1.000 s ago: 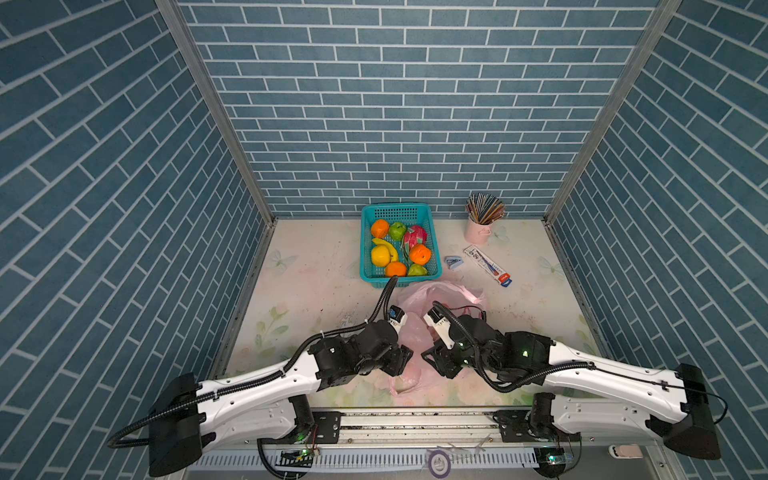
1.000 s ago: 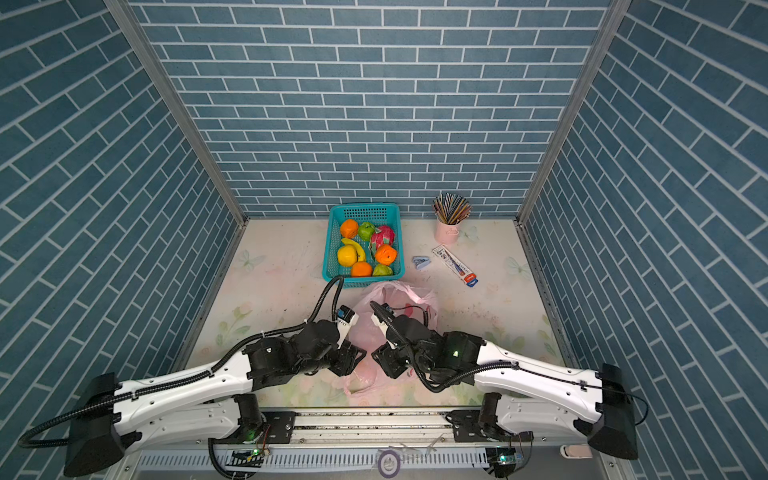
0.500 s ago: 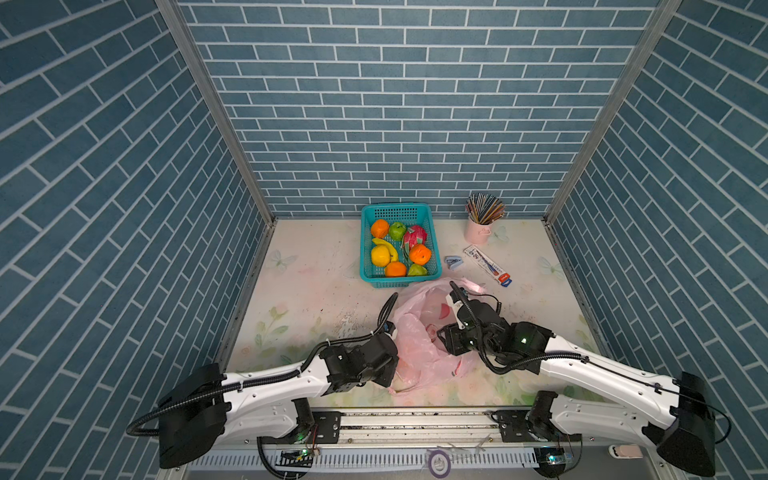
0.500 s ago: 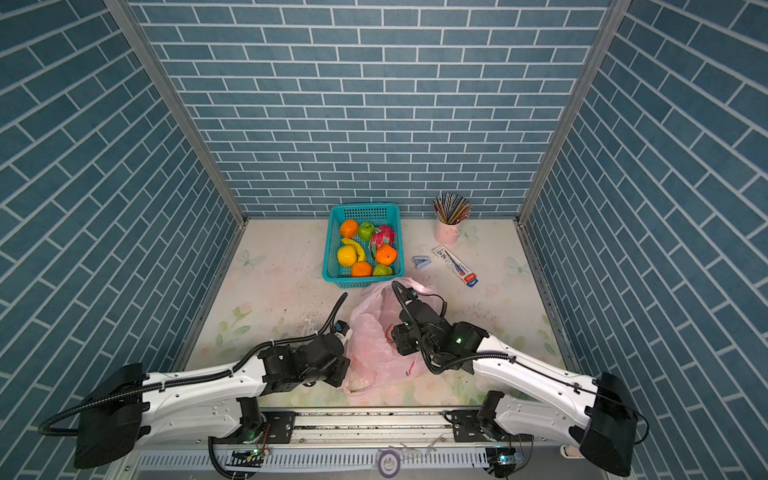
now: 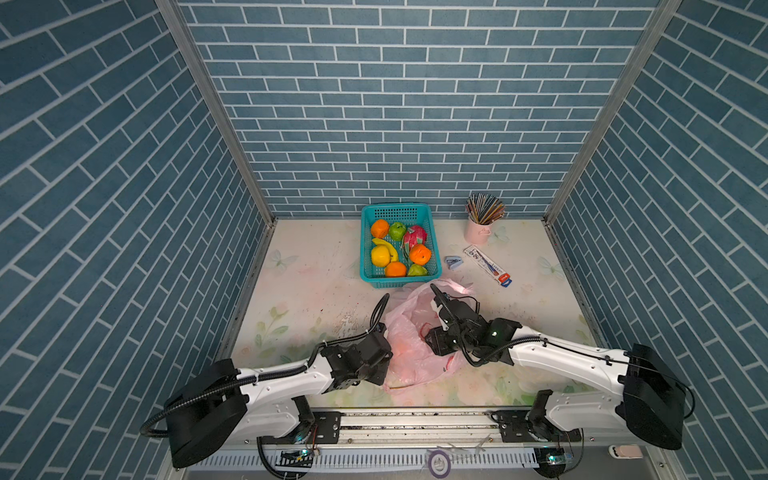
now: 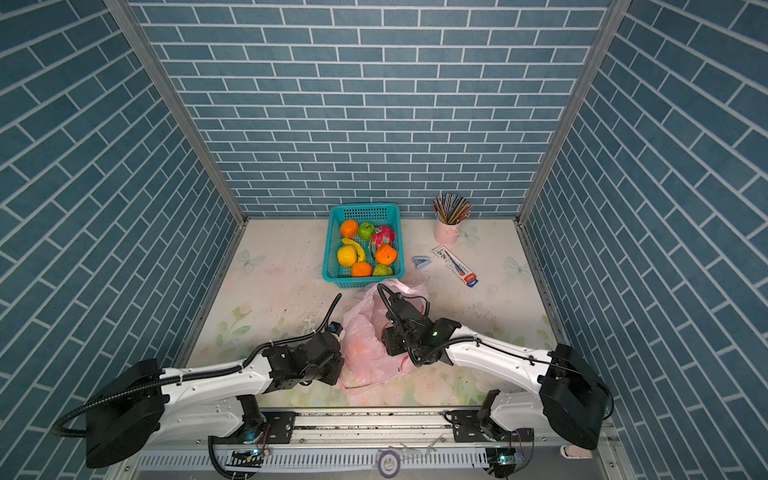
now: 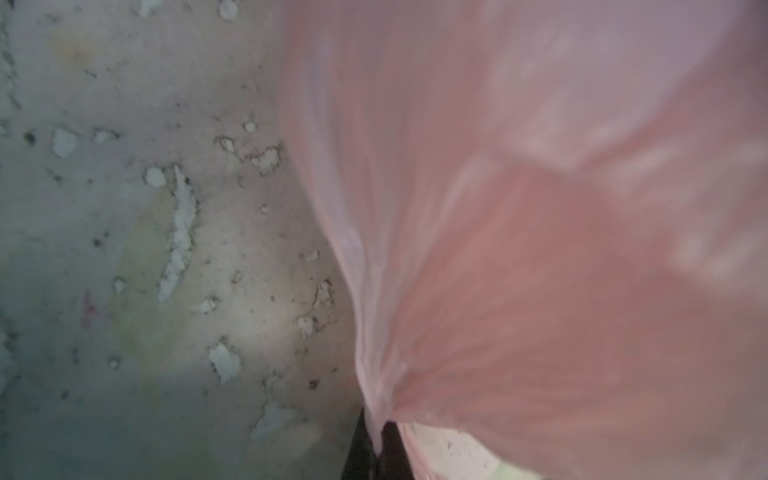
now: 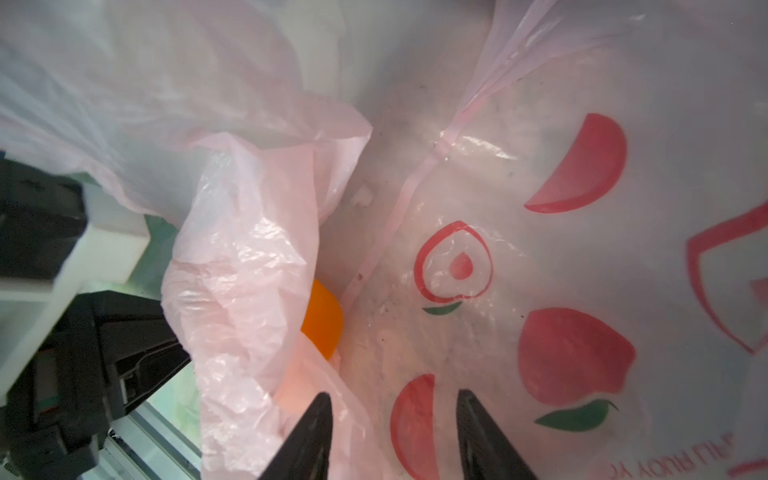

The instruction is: Untie the knot of the plastic bag and take out the fruit

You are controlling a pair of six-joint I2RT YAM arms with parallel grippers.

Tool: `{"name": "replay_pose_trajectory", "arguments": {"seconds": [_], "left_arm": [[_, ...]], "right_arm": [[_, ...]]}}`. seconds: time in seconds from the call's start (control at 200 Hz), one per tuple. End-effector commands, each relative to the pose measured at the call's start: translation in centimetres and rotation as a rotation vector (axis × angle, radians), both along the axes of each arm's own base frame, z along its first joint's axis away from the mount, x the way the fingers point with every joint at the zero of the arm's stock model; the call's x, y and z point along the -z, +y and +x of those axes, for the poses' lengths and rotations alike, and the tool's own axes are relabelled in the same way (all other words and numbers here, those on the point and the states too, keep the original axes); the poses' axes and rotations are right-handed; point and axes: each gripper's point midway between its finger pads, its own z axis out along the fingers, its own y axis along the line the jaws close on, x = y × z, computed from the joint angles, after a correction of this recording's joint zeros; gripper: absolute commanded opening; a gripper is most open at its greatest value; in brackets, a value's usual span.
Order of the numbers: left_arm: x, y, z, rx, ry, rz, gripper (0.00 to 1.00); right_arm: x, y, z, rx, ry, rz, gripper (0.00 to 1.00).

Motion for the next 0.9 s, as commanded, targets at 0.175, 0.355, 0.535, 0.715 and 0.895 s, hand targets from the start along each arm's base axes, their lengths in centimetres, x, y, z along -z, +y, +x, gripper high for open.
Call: {"name": "replay_pose_trajectory", "arguments": {"seconds": [0.175, 0.355, 0.535, 0.715, 0.895], "left_arm": [[0.5, 0.6, 1.8, 0.005, -0.036, 0.006, 0.00], [0.0, -0.6, 3.6, 0.030, -0.081, -0.007, 0.06], [0.8, -0.6, 4.7, 0.032, -0.079, 0.015, 0.08], [0.7, -0.4, 5.0, 0.037, -0.094, 0.015, 0.08], [0.9, -0.2, 4.9, 0.048, -0.093, 0.026, 0.08]], "right_arm": [[-0.8, 5.0, -3.7, -0.250, 0.099, 0.254, 0.48], [-0.3, 7.3, -6.6, -0.387, 0.175, 0.322, 0.46], [-0.7, 8.3, -6.9, -0.412, 0.158, 0.307, 0.47], [-1.2, 5.8, -3.8, -0.242, 0.016, 0.215, 0.54], [-2.2, 3.7, -2.1, -0.148, -0.088, 0.174, 0.54]]}}
